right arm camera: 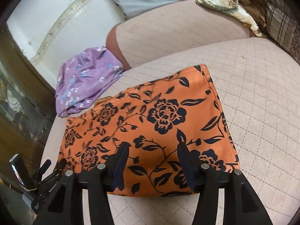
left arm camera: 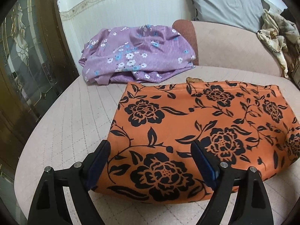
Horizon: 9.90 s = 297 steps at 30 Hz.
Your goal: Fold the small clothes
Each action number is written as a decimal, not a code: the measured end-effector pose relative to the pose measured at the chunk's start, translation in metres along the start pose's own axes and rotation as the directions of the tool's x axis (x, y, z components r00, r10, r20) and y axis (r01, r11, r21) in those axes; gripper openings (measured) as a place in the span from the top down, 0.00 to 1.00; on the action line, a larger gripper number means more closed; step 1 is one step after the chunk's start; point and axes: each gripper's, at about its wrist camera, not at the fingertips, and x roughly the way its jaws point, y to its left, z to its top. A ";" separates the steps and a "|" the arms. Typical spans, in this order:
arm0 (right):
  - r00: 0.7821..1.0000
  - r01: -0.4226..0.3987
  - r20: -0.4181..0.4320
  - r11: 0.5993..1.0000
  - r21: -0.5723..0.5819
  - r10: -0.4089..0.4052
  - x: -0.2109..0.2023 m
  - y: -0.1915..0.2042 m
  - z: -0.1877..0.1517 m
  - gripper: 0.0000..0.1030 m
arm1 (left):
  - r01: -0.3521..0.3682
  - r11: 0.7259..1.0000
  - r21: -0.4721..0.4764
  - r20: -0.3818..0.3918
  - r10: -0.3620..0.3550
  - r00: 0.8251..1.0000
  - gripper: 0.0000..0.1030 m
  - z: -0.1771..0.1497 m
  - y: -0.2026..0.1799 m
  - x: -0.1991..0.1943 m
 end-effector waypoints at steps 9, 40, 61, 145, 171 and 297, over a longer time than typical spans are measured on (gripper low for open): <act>1.000 -0.012 0.028 1.000 -0.009 0.012 -0.016 0.003 -0.011 0.43 | -0.005 1.000 0.005 0.018 0.005 1.000 0.15 -0.008 -0.002 -0.021; 1.000 0.025 0.014 0.999 -0.047 -0.024 -0.013 -0.011 -0.008 0.43 | -0.040 0.999 0.031 -0.036 0.041 0.999 0.15 -0.004 0.000 0.012; 0.994 0.025 -0.109 0.974 0.225 -0.001 0.012 -0.078 -0.004 0.43 | -0.176 0.970 -0.167 -0.129 0.156 0.979 0.11 -0.003 0.074 0.038; 1.000 -0.030 -0.002 0.985 0.169 0.031 -0.030 -0.070 -0.008 0.65 | -0.165 0.981 -0.101 0.004 0.166 0.986 0.11 -0.012 0.036 -0.012; 0.999 -0.027 -0.024 0.997 0.072 0.029 -0.023 -0.040 -0.014 0.43 | -0.134 0.987 -0.089 0.045 0.138 0.989 0.11 -0.013 0.039 -0.034; 0.993 -0.109 0.086 0.858 0.502 0.076 -0.034 -0.125 -0.103 0.66 | 0.191 0.952 -0.239 -0.146 -0.230 0.962 0.41 -0.055 0.045 -0.021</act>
